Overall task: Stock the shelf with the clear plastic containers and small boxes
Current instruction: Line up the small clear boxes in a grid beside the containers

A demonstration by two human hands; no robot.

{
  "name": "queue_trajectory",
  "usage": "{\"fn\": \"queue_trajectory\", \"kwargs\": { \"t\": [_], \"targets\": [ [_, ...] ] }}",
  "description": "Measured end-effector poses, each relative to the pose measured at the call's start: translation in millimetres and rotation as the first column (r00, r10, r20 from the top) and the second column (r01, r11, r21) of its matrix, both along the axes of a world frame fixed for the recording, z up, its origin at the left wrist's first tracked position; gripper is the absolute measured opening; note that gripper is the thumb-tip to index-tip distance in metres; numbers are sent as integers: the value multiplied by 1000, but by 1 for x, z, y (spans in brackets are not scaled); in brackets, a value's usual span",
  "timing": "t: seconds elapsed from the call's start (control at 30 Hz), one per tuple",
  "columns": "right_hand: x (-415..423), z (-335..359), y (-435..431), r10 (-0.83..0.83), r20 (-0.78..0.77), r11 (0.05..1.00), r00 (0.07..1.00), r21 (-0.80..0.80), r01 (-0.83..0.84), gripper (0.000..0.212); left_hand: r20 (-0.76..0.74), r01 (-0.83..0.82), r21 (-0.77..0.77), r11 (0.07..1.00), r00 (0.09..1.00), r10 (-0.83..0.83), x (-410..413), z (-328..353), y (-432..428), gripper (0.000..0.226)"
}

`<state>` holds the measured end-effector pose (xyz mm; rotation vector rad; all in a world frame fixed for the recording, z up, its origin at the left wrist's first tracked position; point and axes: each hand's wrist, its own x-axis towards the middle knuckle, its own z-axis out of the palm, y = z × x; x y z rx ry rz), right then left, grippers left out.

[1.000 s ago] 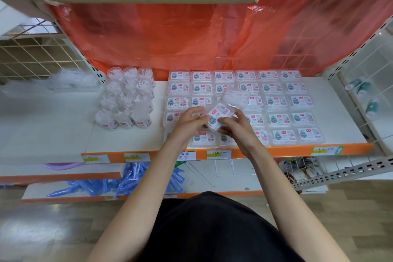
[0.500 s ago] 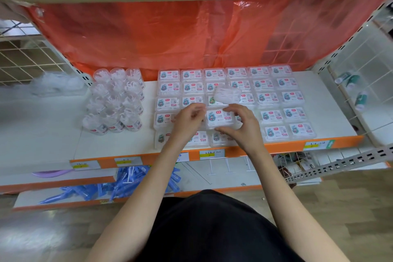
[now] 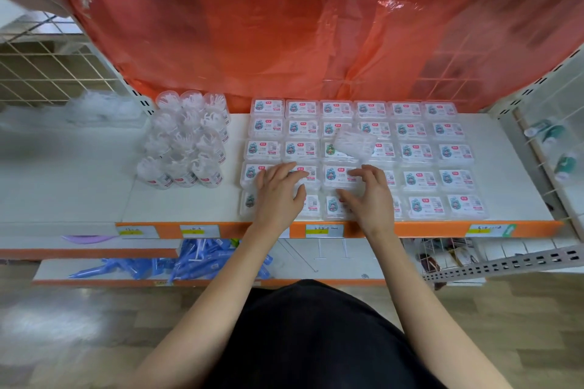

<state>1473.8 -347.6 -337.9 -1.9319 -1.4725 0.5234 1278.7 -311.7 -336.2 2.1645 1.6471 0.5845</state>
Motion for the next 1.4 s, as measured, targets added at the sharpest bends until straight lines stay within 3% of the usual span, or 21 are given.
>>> {"fn": "queue_trajectory", "kwargs": {
  "t": [0.1, 0.3, 0.37, 0.5, 0.6, 0.67, 0.8, 0.93, 1.0, 1.07, 1.17, 1.27, 1.4],
  "targets": [
    [3, -3, -1, 19, 12, 1000, 1000, 13, -19, 42, -8, -1, 11, 1000, 1000, 1, 1, 0, 0, 31],
    [9, 7, 11, -73, -29, 973, 997, 217, 77, 30, -1, -7, 13, 1000, 1000, 7, 2, 3, 0, 32],
    [15, 13, 27, -96, 13, 967, 995, 237, 90, 35, 9, -6, -11, 1000, 1000, 6, 3, 4, 1, 32],
    [32, 20, 65, -71, 74, 997, 995, -6, 72, 69, 64, -12, -31, 999, 998, 14, 3, 7, 4, 33],
    [37, 25, 77, -26, 96, 991, 995, -129, 38, 75, 121, -42, -32, 999, 992, 45, 2, 12, 7, 33],
    [37, 27, 76, -23, 81, 993, 996, -112, 33, 75, 171, -70, -35, 997, 982, 75, 3, 19, 11, 32],
    [23, 35, 62, 61, -98, 998, 993, 4, -61, 79, 429, -131, -227, 965, 876, 220, 8, 43, 19, 30],
    [-2, 51, 47, 258, -218, 966, 941, 40, -256, 78, 477, -101, -468, 878, 808, 347, 13, 61, 28, 36],
    [-12, 53, 39, 293, -284, 955, 913, 52, -291, 79, 519, -63, -558, 828, 752, 406, 16, 66, 27, 24],
    [-18, 53, 31, 287, -351, 957, 892, 73, -279, 77, 588, -27, -585, 810, 675, 447, 16, 66, 24, 8],
    [-18, 51, 26, 171, -546, 984, 820, 52, -171, 66, 640, 7, -614, 790, 591, 491, 14, 64, 20, 8],
    [-11, 47, 26, 46, -647, 993, 761, -51, -103, 54, 654, 17, -615, 789, 570, 498, 14, 59, 18, 11],
    [-12, 44, 22, 24, -678, 991, 734, -83, -108, 38, 669, 21, -590, 807, 571, 475, 15, 57, 14, 15]
  ]
}}
